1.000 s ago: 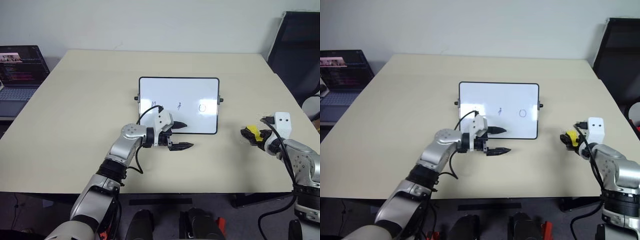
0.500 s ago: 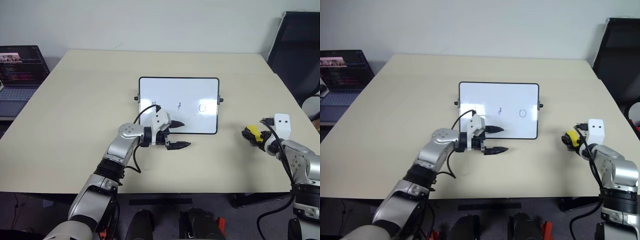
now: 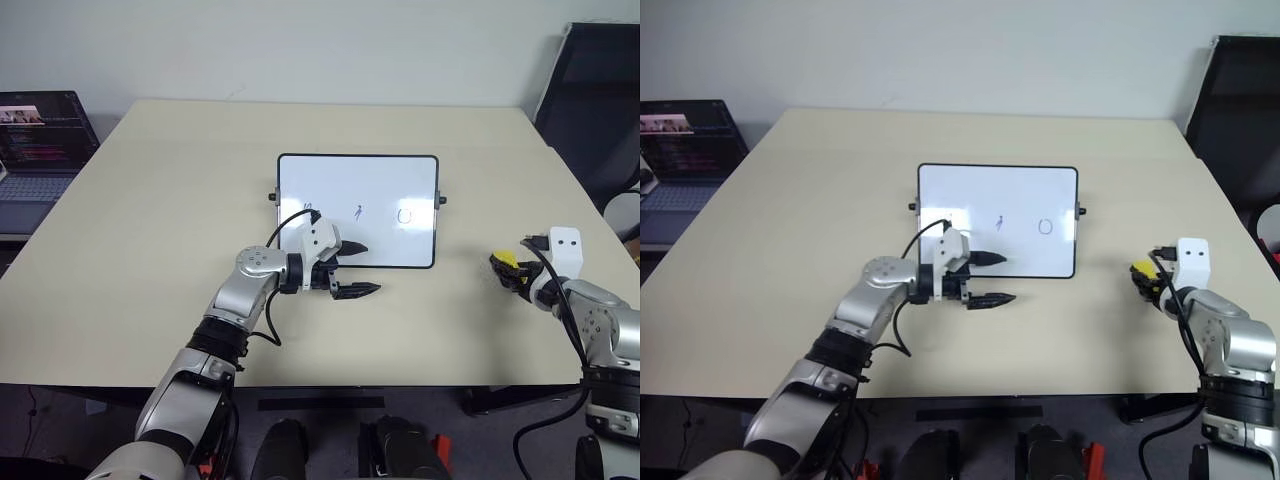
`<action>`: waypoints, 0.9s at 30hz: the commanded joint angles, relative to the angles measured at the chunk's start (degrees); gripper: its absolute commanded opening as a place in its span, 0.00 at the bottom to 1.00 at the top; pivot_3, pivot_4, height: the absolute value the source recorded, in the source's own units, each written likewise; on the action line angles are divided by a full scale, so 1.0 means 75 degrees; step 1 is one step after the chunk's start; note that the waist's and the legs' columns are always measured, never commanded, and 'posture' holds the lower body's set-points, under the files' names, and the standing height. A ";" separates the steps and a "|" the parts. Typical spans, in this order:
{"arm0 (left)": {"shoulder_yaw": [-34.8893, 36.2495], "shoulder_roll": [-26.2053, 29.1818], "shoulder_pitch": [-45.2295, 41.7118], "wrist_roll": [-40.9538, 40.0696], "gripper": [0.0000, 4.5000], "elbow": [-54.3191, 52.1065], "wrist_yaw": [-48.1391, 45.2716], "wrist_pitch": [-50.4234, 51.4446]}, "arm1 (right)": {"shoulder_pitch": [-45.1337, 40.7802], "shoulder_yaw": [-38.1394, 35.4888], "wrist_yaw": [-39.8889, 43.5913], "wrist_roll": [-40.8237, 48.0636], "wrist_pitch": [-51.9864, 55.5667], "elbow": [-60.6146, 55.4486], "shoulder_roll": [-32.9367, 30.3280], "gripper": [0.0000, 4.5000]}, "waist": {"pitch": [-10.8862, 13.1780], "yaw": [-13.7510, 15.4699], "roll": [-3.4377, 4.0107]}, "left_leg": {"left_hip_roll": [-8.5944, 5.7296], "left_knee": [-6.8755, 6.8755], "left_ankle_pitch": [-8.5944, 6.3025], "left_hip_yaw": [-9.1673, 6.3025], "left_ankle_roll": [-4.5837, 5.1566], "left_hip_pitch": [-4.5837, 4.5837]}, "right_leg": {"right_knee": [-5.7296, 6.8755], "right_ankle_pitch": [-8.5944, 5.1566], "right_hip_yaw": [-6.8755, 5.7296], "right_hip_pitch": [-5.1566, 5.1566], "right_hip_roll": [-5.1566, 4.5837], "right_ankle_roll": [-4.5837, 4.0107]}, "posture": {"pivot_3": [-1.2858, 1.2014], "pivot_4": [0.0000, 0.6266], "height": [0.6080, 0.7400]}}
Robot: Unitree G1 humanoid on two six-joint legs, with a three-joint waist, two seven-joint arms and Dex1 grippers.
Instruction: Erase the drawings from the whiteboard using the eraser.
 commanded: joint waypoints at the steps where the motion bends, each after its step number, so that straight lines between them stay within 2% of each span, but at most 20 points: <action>1: 0.0184 0.0042 -0.0183 -0.0006 1.00 -0.0230 0.0009 -0.0010 | -0.0156 -0.0100 -0.0025 -0.0038 -0.0154 -0.0025 -0.0069 0.29 | 0.0000 0.0000 0.0000 | 0.0000 0.0000 0.0000 0.0000 0.0000 0.0000 | 0.0000 0.0000 -0.0001 0.0000 0.0000 0.0000 | 0.52 0.24 1.00; 2: 0.0186 0.0050 -0.0174 -0.0009 1.00 -0.0250 0.0010 -0.0001 | -0.0165 -0.0102 -0.0021 -0.0043 -0.0161 -0.0008 -0.0071 0.21 | 0.0000 0.0000 0.0000 | 0.0000 0.0000 0.0000 0.0000 0.0000 0.0000 | 0.0000 0.0000 0.0000 0.0000 0.0000 0.0000 | 0.52 0.24 1.00; 4: 0.0190 0.0055 -0.0168 -0.0009 1.00 -0.0268 0.0008 0.0014 | -0.0180 -0.0103 -0.0016 -0.0054 -0.0174 0.0025 -0.0078 0.15 | 0.0000 0.0000 0.0000 | 0.0000 0.0000 0.0000 0.0000 0.0000 0.0000 | 0.0000 0.0000 0.0000 0.0000 0.0000 0.0000 | 0.52 0.24 1.00; 19: 0.0251 -0.0009 -0.0275 -0.0007 1.00 -0.0287 0.0079 0.0034 | -0.0143 -0.0097 0.0008 -0.0279 -0.0372 -0.0189 -0.0232 0.15 | 0.0000 0.0000 0.0000 | 0.0000 0.0001 0.0000 0.0000 0.0000 0.0000 | 0.0001 0.0000 -0.0001 0.0000 0.0000 0.0000 | 0.52 0.24 1.00; 22: 0.0382 -0.0084 -0.0322 -0.0056 1.00 -0.0550 0.0424 0.0188 | -0.0034 0.0360 0.0201 -0.0560 -0.0721 -0.0697 -0.0440 0.15 | 0.0003 -0.0001 0.0004 | -0.0001 0.0001 0.0000 0.0000 0.0000 0.0000 | 0.0001 0.0000 0.0000 0.0000 0.0000 0.0000 | 0.52 0.24 1.00; 27: 0.0570 -0.0330 -0.0340 0.0299 1.00 -0.0630 0.1724 0.0300 | -0.0125 0.0881 0.0184 -0.0827 -0.1198 -0.1424 -0.0309 0.15 | 0.0002 -0.0022 0.0004 | 0.0003 0.0001 0.0000 -0.0002 0.0000 0.0001 | 0.0004 0.0000 0.0000 -0.0001 0.0003 0.0000 | 0.52 0.24 1.00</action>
